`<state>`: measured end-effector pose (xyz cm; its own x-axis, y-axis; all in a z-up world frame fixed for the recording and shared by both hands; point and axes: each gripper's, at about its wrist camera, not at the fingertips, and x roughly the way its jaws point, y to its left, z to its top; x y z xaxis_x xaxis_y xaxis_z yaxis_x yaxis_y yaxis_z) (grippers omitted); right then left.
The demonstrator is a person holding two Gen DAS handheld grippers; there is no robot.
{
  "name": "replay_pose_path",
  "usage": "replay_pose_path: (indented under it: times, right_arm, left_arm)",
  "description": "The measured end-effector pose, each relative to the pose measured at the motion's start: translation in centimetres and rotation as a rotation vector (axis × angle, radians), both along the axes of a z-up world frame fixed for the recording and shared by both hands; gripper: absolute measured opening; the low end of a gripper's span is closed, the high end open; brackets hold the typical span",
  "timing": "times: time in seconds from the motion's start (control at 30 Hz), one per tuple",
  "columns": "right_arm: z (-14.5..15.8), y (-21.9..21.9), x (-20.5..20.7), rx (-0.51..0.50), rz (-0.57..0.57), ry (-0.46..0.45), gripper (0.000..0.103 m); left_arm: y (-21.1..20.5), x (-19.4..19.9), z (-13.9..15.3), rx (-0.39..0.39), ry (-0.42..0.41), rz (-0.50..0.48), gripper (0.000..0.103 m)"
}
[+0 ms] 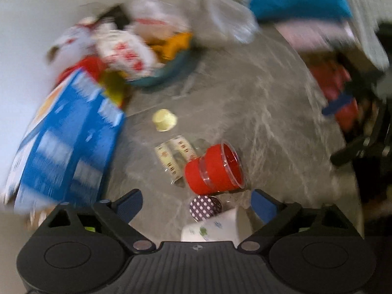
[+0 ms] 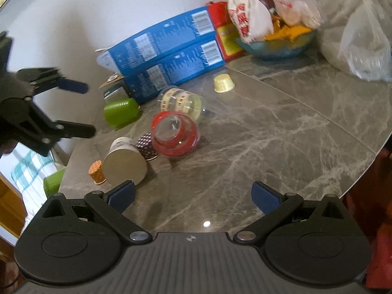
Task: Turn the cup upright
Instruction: 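Move the left tool to the red-banded clear cup and close on it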
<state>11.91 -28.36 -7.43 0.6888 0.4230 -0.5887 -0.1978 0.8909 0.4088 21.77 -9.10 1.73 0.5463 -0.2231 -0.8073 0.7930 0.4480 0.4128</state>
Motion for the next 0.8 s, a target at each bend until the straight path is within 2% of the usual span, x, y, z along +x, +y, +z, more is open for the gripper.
replay_pose_path:
  times: [0.07, 0.17, 0.5, 0.63, 0.8]
  right_arm:
    - [-0.4, -0.3, 0.4, -0.005, -0.004, 0.002, 0.102]
    - [-0.8, -1.0, 1.0, 0.002, -0.015, 0.010, 0.102]
    - [-2.1, -2.7, 3.7, 0.014, -0.054, 0.040, 0.102]
    - [-2.6, -2.7, 4.6, 0.028, -0.047, 0.050, 0.102]
    - [-3.0, -2.3, 5.1, 0.026, -0.021, 0.059, 0.102]
  left_arm:
    - [-1.5, 1.5, -1.3, 0.091, 0.031, -0.089, 0.095]
    - [-3.1, 3.1, -2.7, 0.169, 0.054, -0.181, 0.086]
    - [-4.8, 5.5, -6.2, 0.431, 0.088, -0.410, 0.085]
    - [-5.5, 5.6, -7.2, 0.477, 0.098, -0.480, 0.076]
    - [-6.5, 5.3, -7.8, 0.473, 0.102, -0.533, 0.076]
